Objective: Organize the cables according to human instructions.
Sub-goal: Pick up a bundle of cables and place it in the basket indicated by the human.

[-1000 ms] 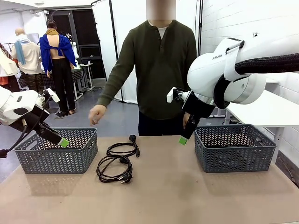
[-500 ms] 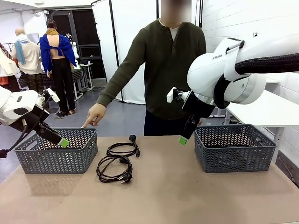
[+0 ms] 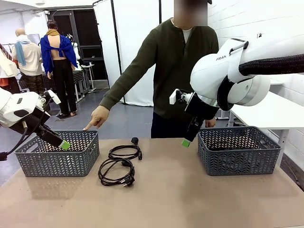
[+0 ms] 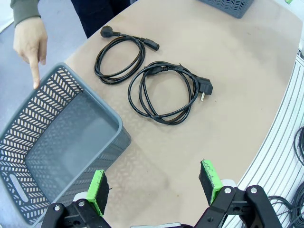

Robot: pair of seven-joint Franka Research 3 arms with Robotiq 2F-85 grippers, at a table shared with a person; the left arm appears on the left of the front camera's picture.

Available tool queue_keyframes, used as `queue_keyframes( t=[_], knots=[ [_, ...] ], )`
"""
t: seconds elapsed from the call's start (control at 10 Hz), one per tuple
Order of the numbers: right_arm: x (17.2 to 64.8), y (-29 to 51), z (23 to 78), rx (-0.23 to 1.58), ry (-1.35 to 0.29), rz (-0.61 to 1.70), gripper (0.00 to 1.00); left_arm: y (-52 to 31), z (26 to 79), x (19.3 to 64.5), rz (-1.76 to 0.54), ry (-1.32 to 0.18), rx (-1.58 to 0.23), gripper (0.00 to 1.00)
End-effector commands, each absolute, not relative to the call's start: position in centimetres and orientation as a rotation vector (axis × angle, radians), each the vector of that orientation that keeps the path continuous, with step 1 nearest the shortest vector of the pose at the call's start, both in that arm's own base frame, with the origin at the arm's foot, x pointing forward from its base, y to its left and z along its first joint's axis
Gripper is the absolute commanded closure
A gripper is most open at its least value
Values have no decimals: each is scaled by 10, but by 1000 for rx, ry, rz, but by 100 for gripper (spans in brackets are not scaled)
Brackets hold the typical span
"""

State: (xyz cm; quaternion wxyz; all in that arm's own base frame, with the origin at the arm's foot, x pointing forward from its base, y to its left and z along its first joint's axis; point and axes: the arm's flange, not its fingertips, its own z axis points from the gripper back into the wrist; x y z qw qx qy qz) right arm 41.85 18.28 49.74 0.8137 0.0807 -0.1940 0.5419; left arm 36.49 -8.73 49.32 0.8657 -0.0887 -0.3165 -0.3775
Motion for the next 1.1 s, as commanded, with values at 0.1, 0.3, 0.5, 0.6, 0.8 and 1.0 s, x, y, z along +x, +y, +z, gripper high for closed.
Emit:
queue_keyframes(
  t=[0.1,0.3,0.5,0.6,0.8,1.0],
  knots=[
    [419,181,497,168,-416,1153,0,-87,493,366,-778,-663,-188,0],
    [419,181,497,168,-416,1153,0,-87,493,366,-778,-663,-188,0],
    [419,181,497,168,-416,1153,0,-103,495,372,-773,-619,-178,0],
    [419,181,497,168,-416,1153,0,-122,498,381,-750,-579,-158,0],
    [419,181,497,168,-416,1153,0,-162,505,402,-764,-510,-124,0],
    [419,181,497,168,-416,1153,0,-202,509,428,-736,-425,-123,0]
  ],
)
